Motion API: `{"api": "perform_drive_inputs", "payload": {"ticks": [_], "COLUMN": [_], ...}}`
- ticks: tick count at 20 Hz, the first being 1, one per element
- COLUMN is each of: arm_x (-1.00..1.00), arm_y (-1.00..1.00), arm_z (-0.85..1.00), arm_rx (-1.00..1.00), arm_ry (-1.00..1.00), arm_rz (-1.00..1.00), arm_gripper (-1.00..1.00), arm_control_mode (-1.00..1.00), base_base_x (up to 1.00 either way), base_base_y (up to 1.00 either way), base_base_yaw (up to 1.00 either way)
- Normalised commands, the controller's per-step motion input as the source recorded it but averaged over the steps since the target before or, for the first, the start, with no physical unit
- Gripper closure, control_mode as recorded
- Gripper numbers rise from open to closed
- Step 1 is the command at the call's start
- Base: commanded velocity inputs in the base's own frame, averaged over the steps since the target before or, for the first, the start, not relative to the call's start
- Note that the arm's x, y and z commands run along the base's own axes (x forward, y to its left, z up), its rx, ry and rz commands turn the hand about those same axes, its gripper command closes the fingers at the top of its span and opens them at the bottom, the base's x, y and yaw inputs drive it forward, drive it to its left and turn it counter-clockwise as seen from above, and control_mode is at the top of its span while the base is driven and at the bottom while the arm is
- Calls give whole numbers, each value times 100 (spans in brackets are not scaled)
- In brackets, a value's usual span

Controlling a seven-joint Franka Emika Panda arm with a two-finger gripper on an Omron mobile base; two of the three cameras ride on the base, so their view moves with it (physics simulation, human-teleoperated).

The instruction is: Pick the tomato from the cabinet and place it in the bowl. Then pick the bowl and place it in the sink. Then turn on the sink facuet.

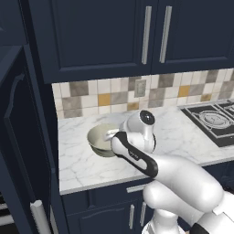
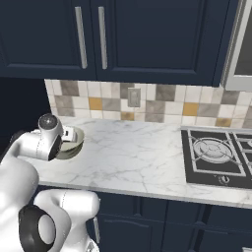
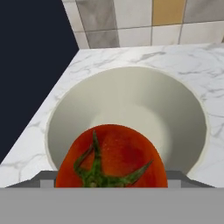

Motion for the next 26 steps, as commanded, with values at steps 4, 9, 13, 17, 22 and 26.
{"api": "perform_drive_inputs", "payload": {"ticks": [4,9,13,17,22,26], "arm_x": [4,7,0,0,0,0], "arm_y": [0,6,0,0,0,0], "arm_z": [-2,-9,-11,-8,-1,0], "arm_rx": [0,0,0,0,0,0], "arm_ry": [1,1,0,0,0,0], "arm_rz": [0,0,0,0,0,0], "arm_gripper": [100,100,100,100,-100,-100], "arm_control_mode": [-100,-100,-100,-100,-100,-100], "base_base_x": [0,0,0,0,0,0], "base_base_y": [0,0,0,0,0,0], "base_base_yaw": [0,0,0,0,0,0]}}
